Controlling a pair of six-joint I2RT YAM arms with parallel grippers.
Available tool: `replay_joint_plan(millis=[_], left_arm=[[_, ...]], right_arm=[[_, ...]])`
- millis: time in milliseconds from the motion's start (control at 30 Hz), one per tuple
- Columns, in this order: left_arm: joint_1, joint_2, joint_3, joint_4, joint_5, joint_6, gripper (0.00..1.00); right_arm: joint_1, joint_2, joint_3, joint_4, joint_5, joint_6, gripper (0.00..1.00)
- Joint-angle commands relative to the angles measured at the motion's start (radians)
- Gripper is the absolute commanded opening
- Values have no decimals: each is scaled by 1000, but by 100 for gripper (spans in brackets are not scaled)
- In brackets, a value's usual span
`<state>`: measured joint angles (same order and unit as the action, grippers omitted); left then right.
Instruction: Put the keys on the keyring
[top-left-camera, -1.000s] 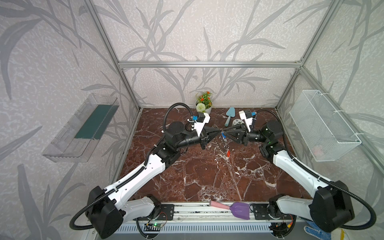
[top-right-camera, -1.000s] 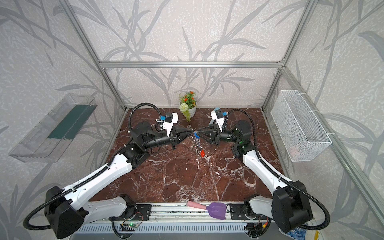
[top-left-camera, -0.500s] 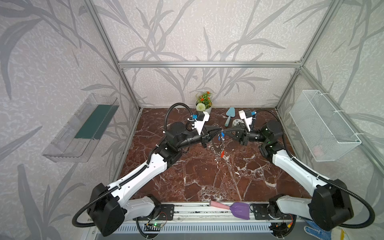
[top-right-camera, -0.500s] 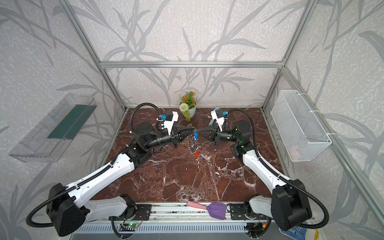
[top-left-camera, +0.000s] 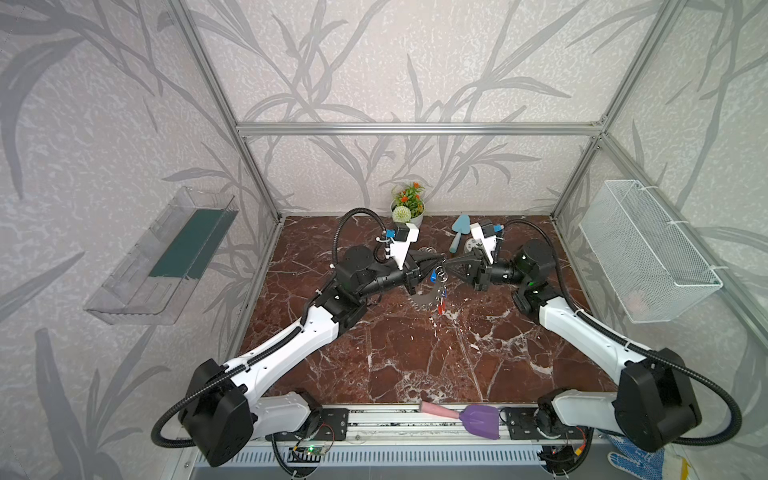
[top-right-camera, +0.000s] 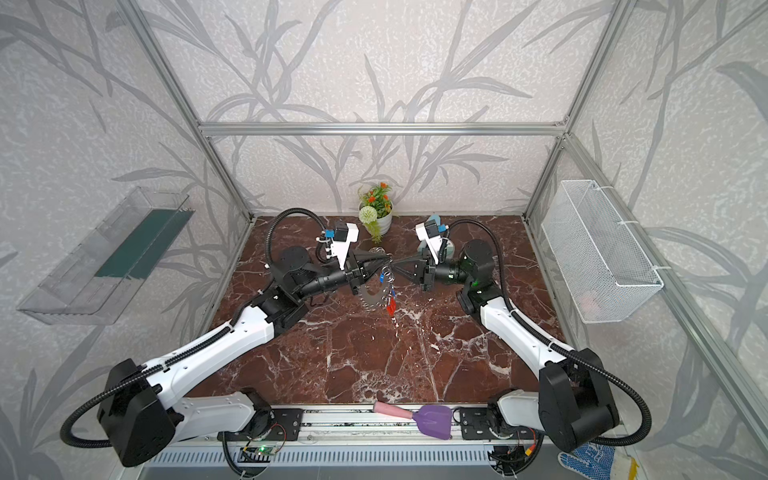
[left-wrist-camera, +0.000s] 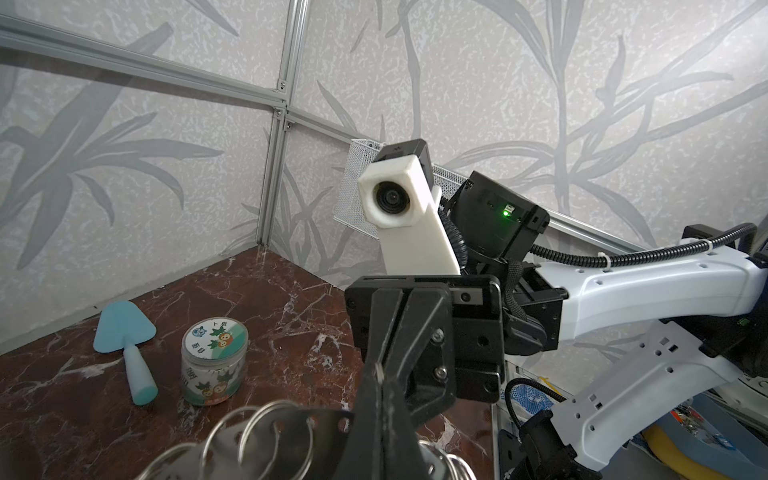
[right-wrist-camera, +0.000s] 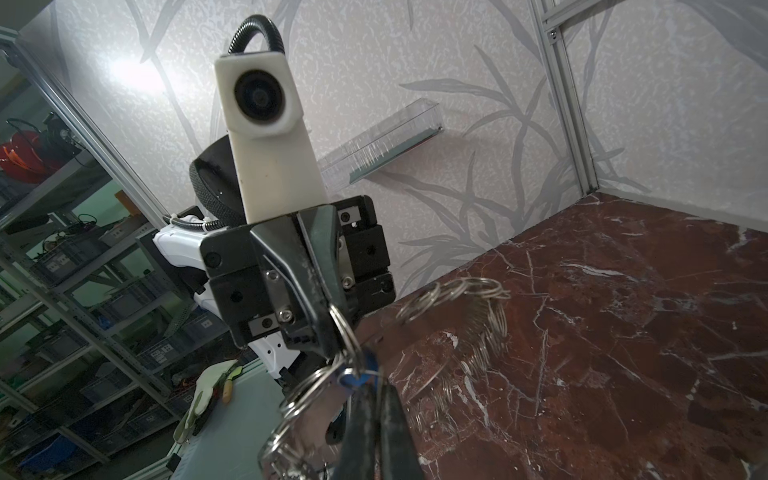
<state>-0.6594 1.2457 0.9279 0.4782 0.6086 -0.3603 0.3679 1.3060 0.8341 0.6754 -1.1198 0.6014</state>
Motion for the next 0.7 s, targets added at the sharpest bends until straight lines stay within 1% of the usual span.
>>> replay_joint_plan(millis=[0, 67, 167, 333, 400, 533, 667], left_arm=[[-11, -8, -11, 100, -2, -8, 0], [-10, -13, -23, 95, -8, -3, 0], [-9, -11, -33, 98, -4, -6, 0], [-8, 3, -35, 115, 21, -18, 0], [-7, 14, -30, 117, 46, -22, 0], [-5, 36, -25, 155, 82, -49, 0], [-6, 68, -15, 217, 121, -99, 0]], right_arm=[[-8, -46, 17, -127, 17, -87, 10], [-36, -65, 11, -133, 17, -77, 11], [-88, -97, -14, -121, 27, -44, 16], [-157, -166, -37, -171, 94, -41, 24], [-160, -188, -26, -187, 104, -48, 30], [-143, -196, 16, -193, 72, -51, 36], [-100, -183, 67, -263, 44, -102, 40]])
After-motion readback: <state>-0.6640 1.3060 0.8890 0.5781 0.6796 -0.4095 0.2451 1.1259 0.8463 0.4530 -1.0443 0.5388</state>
